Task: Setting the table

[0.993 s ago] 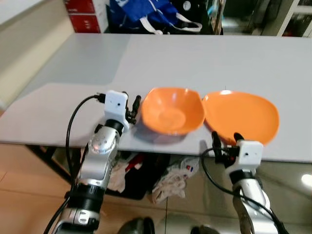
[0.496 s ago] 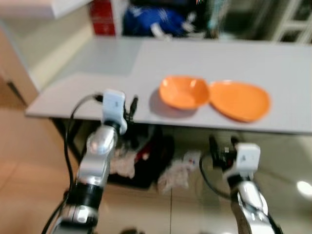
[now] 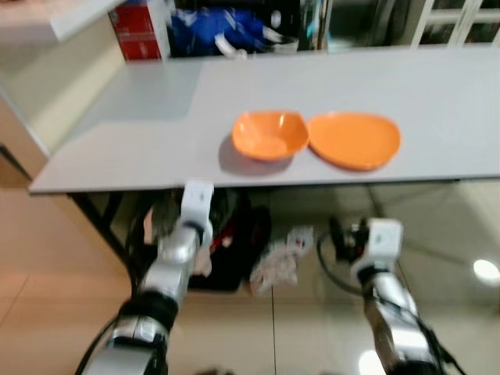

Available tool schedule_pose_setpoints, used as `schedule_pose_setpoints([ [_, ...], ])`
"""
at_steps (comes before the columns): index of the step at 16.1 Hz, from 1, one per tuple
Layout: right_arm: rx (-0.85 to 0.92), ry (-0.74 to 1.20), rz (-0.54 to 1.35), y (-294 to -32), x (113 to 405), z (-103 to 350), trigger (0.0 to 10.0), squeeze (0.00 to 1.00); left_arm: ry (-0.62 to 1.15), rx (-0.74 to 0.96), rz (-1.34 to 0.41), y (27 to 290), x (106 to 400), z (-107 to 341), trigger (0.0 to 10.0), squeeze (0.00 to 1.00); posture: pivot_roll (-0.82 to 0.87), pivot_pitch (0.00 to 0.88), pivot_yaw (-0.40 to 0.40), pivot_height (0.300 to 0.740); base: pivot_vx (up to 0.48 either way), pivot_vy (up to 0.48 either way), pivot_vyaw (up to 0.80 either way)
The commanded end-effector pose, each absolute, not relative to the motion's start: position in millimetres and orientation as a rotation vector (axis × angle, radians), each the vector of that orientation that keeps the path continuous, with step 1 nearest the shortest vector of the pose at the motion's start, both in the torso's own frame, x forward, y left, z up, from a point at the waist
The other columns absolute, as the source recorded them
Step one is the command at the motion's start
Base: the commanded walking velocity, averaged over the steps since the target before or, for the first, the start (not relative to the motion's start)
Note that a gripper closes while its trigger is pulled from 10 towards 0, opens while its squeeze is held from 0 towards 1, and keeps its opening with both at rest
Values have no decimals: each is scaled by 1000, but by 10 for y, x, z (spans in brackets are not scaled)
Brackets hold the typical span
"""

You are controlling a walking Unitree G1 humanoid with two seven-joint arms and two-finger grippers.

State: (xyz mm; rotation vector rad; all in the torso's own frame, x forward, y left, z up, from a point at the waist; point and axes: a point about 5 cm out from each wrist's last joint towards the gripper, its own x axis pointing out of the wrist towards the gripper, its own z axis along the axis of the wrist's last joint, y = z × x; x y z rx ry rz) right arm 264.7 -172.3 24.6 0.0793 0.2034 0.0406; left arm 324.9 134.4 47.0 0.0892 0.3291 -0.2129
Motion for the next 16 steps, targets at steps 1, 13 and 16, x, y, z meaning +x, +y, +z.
schedule_pose_setpoints([
  [1, 107, 299, 40, -1731, 2621, 61, 10000, 0, 376, 137, -219, 1369, 3207, 361, 10000, 0, -58, 0, 69, 740, 0, 0, 0],
  [13, 60, 984, 11, -1849, 1793, -859, 10000, 0, 1145, 182, -128, 1680, 2042, -771, 10000, 0, -56, 0, 51, 740, 0, 0, 0],
  [16, 122, 953, -19, -1823, 1861, -829, 10000, 0, 1074, 105, -130, 1554, 2133, -729, 10000, 0, -68, 0, 59, 740, 0, 0, 0],
])
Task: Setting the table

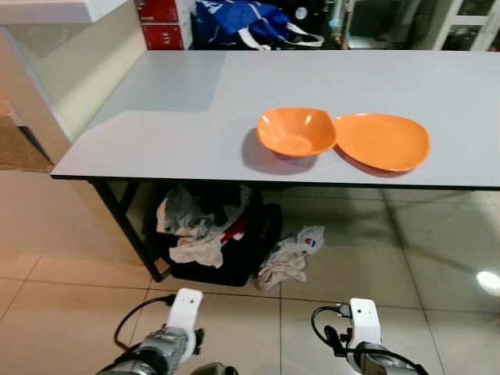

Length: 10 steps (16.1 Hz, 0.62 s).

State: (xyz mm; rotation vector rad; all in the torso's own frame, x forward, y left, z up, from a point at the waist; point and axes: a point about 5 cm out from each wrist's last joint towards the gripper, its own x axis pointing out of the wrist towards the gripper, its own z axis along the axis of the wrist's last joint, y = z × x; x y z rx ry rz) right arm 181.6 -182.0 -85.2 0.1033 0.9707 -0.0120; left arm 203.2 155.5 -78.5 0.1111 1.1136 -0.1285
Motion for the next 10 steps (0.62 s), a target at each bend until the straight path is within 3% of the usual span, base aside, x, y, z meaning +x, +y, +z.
schedule_pose_setpoints([
  [1, 127, 939, -17, -1804, 1905, -810, 10000, 0, 1039, 81, -126, 1509, 2210, -686, 10000, 0, -68, 0, 59, 740, 0, 0, 0],
  [10, 108, 933, 8, -1837, 1924, -794, 10000, 0, 1008, 124, -133, 1513, 2235, -672, 10000, 0, -68, 0, 67, 740, 0, 0, 0],
])
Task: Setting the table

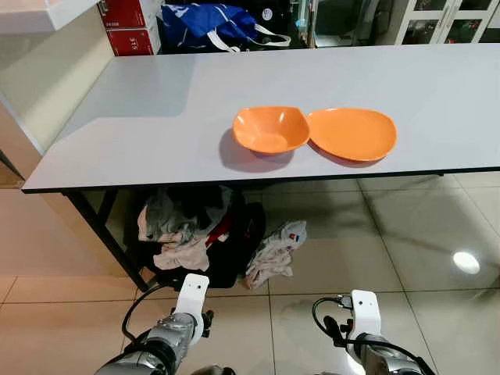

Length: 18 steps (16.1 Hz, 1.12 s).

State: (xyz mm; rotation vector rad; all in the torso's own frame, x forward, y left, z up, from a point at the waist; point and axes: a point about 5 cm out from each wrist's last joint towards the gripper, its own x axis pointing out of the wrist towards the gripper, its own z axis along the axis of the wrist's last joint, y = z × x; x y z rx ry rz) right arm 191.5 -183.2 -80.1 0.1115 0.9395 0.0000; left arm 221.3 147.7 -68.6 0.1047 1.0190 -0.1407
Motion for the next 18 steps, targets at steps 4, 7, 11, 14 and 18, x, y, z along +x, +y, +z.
schedule_pose_setpoints([
  [4, 105, 936, 2, -1863, 1909, -799, 10000, 0, 1006, 121, -139, 1484, 2231, -675, 10000, 0, -63, 0, 61, 740, 0, 0, 0],
  [7, 106, 932, -7, -1865, 1923, -792, 10000, 0, 1011, 128, -142, 1475, 2238, -671, 10000, 0, -76, 0, 66, 740, 0, 0, 0],
  [11, 101, 935, 0, -1863, 1917, -795, 10000, 0, 1005, 143, -155, 1456, 2256, -661, 10000, 0, -74, 0, 64, 740, 0, 0, 0],
  [14, 97, 941, 0, -1857, 1908, -802, 10000, 0, 1009, 149, -162, 1455, 2243, -668, 10000, 0, -74, 0, 62, 740, 0, 0, 0],
  [18, 98, 944, 8, -1830, 1905, -807, 10000, 0, 1008, 169, -173, 1471, 2243, -668, 10000, 0, -72, 0, 68, 740, 0, 0, 0],
])
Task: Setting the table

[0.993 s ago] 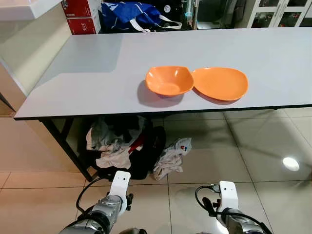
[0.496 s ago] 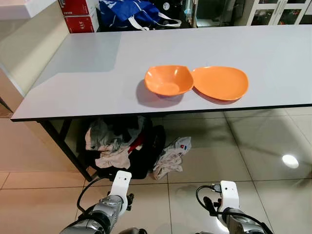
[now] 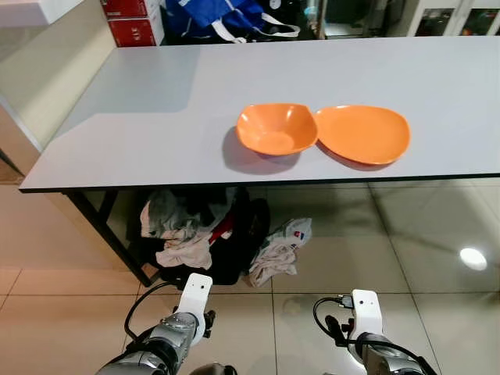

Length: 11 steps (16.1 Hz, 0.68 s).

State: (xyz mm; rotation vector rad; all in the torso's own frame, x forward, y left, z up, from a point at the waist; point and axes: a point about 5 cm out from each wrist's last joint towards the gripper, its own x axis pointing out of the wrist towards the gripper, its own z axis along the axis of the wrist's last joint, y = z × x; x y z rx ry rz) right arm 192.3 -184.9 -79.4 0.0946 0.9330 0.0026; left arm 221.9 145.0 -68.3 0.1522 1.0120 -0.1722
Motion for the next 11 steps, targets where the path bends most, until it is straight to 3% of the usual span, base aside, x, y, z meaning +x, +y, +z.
schedule_pose_setpoints([
  [1, 98, 944, 10, -1823, 1907, -806, 10000, 0, 1006, 174, -176, 1477, 2248, -665, 10000, 0, -72, 0, 70, 740, 0, 0, 0],
  [11, 96, 949, 7, -1803, 1899, -814, 10000, 0, 977, 184, -185, 1487, 2270, -650, 10000, 0, -75, 0, 74, 740, 0, 0, 0],
])
